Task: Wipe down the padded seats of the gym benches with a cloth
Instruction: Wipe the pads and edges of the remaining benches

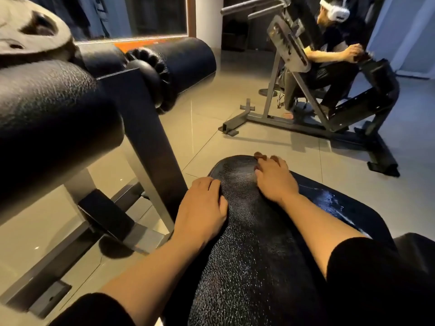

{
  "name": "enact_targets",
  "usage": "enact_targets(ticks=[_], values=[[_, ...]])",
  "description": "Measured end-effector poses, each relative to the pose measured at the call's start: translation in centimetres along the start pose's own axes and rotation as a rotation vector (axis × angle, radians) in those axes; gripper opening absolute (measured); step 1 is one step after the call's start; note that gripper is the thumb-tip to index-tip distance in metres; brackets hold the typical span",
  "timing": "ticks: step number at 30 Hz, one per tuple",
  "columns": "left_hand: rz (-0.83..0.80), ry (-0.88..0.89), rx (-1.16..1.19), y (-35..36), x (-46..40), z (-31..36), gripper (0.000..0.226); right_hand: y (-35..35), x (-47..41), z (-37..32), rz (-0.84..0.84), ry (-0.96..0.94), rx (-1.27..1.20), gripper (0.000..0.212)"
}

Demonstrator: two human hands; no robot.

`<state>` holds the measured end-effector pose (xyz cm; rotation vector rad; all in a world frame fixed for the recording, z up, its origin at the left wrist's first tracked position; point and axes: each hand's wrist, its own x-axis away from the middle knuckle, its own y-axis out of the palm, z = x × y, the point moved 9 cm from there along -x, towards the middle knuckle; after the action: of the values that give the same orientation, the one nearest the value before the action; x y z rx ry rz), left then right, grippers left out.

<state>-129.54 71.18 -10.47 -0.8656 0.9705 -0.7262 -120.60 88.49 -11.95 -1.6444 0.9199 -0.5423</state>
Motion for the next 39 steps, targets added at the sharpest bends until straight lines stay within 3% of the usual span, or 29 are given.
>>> enact_targets(ticks=[3, 7, 10, 17, 26, 31, 36, 39], values=[[0.035, 0.009, -0.042, 0.0, -0.2, 0.2, 0.033, 0.9, -1.0, -2.3, 0.014, 0.053, 0.093, 0.041], [0.047, -0.054, -0.046, -0.2, -0.2, -0.4, 0.030, 2.4, 0.4, -10.9, -0.016, -0.236, -0.016, 0.040], [0.030, -0.105, -0.015, -0.3, 0.2, -0.9, 0.029, 1.8, 1.5, -11.6, -0.115, -0.347, -0.066, 0.041], [0.034, -0.119, -0.032, -0.2, -0.1, -0.8, 0.033, 1.9, -1.1, -6.9, -0.066, -0.096, -0.035, 0.045], [0.033, -0.096, -0.040, -0.2, 0.2, -0.5, 0.034, 2.3, 1.7, -9.4, -0.184, -0.359, -0.062, 0.048], [0.037, -0.091, -0.046, -0.2, 0.2, -0.5, 0.031, 2.7, -2.0, -8.4, -0.121, -0.185, 0.016, 0.047], [-0.006, 0.090, -0.174, 0.0, -0.2, 0.9, 0.038, 2.7, -0.6, -8.0, -0.104, -0.178, 0.007, 0.048], [-0.051, 0.166, -0.249, 0.1, -0.5, 2.2, 0.026, 1.3, 0.7, -5.1, -0.072, -0.135, -0.003, 0.048]])
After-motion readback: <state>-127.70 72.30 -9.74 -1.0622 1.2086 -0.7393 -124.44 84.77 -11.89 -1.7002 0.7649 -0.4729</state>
